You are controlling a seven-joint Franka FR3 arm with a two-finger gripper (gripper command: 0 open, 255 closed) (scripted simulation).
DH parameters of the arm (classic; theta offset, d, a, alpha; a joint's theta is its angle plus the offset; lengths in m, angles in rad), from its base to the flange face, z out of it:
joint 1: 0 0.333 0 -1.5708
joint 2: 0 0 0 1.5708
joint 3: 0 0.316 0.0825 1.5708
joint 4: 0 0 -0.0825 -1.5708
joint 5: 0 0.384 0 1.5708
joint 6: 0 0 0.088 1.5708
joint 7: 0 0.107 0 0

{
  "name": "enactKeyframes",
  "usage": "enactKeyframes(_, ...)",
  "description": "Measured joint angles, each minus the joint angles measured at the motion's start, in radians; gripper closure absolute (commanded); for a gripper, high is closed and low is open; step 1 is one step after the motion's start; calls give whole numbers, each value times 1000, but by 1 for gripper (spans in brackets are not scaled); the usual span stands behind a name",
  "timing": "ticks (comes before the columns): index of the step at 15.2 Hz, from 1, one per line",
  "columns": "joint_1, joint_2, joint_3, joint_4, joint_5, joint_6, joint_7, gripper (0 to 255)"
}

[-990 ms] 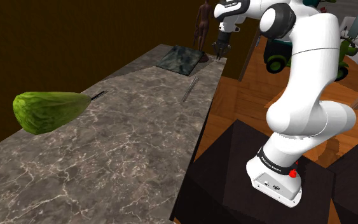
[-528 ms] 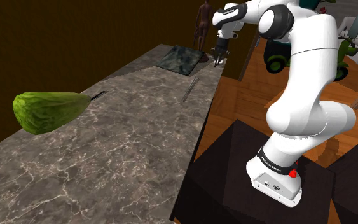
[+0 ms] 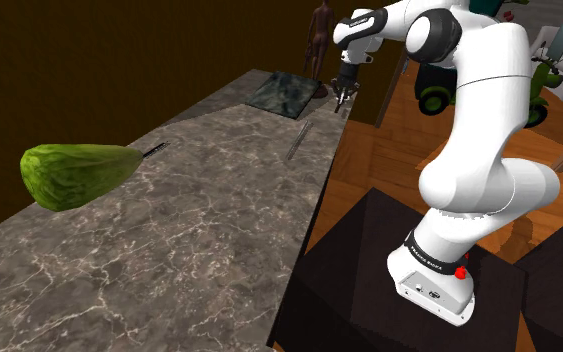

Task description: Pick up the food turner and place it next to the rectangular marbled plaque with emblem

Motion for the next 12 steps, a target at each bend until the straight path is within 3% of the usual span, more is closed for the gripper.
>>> enactKeyframes(1, 0, 0, 0, 0, 0, 0, 0, 0)
enactKeyframes(7, 0, 0, 0, 0, 0, 0, 0, 0)
enactKeyframes(12, 1, -16, 1, 89, 2, -104, 0, 0)
